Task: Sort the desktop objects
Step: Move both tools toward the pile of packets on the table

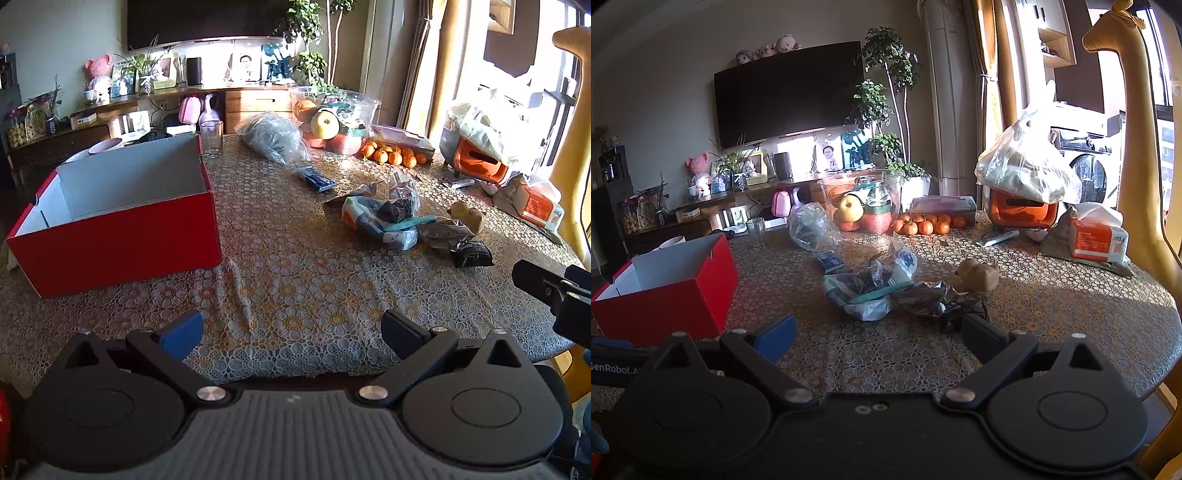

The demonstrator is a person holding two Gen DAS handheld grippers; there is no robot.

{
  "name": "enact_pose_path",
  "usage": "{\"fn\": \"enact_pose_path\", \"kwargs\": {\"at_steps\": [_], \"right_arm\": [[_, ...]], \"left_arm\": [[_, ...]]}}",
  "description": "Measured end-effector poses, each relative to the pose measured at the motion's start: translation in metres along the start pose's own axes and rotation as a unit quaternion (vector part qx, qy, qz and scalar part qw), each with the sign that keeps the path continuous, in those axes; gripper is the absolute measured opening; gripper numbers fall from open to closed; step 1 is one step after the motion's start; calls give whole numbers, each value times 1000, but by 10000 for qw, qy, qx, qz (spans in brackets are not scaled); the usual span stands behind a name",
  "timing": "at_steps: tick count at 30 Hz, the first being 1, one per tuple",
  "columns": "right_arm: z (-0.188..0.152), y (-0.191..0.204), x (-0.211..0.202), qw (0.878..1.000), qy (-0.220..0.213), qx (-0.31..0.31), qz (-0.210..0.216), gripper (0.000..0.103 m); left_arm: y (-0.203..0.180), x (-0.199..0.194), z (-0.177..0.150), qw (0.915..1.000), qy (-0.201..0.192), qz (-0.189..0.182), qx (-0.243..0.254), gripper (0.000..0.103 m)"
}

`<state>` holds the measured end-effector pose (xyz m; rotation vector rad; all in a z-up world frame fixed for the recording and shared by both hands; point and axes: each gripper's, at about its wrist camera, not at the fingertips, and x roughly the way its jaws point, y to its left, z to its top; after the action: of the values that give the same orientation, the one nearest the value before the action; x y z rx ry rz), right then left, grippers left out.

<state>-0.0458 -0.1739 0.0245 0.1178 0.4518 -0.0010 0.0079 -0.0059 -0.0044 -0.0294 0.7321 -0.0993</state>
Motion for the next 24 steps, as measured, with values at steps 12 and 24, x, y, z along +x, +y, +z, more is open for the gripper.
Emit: {"fn": "enact_pose_path", "kwargs": {"at_steps": [12,24], "right_arm": [[0,-19,23,9996,-147,-104,-226,96],[-4,-52,65,9996,121,113,-224,97]], "left_arm": [[-14,22,17,9997,-115,-201,-11,103],[-41,62,33,9992,-138,-208,298,103]]}}
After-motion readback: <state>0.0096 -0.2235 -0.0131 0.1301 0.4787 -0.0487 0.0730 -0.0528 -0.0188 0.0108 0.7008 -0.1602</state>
